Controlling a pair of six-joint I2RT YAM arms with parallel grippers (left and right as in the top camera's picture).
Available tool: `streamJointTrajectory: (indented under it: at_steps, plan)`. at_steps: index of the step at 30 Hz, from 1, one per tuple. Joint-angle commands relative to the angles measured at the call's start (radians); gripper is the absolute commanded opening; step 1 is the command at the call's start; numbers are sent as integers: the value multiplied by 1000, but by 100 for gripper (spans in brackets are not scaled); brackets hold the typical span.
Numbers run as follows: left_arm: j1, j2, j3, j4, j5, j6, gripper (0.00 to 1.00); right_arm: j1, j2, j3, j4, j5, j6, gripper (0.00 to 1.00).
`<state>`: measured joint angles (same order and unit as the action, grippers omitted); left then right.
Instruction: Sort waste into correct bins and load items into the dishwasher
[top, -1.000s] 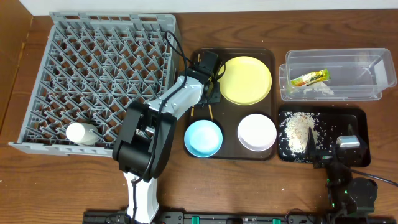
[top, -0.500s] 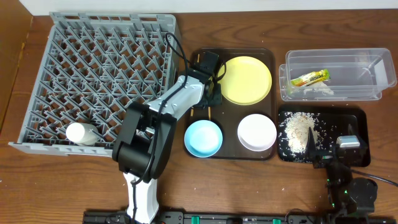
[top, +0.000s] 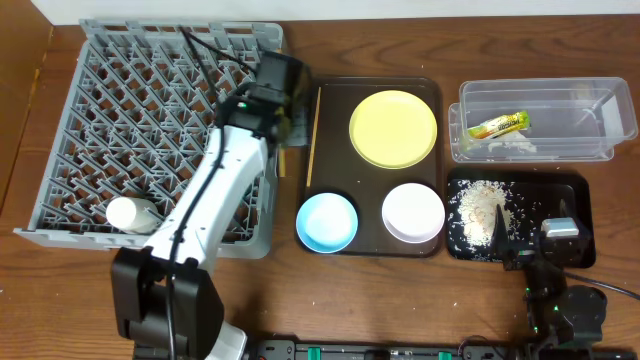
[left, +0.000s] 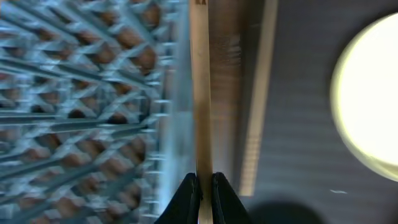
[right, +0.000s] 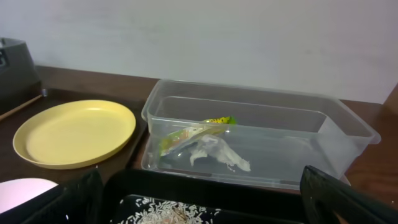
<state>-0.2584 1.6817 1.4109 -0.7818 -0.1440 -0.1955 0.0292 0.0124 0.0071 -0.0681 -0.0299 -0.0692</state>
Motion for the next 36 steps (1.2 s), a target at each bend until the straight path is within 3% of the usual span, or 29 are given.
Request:
streamJointTrajectory:
  at_steps: [1, 10, 12, 13, 14, 18, 25, 36]
  plan:
    - [51, 41, -3, -14, -77, 150, 8, -9, -4, -2, -3, -4, 12, 99]
    - [121, 81, -5, -6, -64, 202, 8, -10, -4, -2, -3, -4, 12, 99]
    - [119, 81, -5, -8, -31, 230, 17, -9, -4, -2, -3, -4, 12, 99]
    - [115, 80, -5, -14, -18, 226, 30, -10, -4, -2, -3, -4, 12, 99]
    - [111, 79, -5, -19, -17, 224, 34, -10, -4, -2, -3, -4, 12, 99]
    - [81, 52, -5, -23, 13, 190, 39, -10, -4, -2, -3, -4, 12, 99]
    - [-3, 58, -13, 70, 277, 42, 42, -10, -4, -2, -3, -4, 12, 99]
    - [-95, 280, -24, 276, 99, 40, 42, -10, -4, -2, -3, -4, 12, 99]
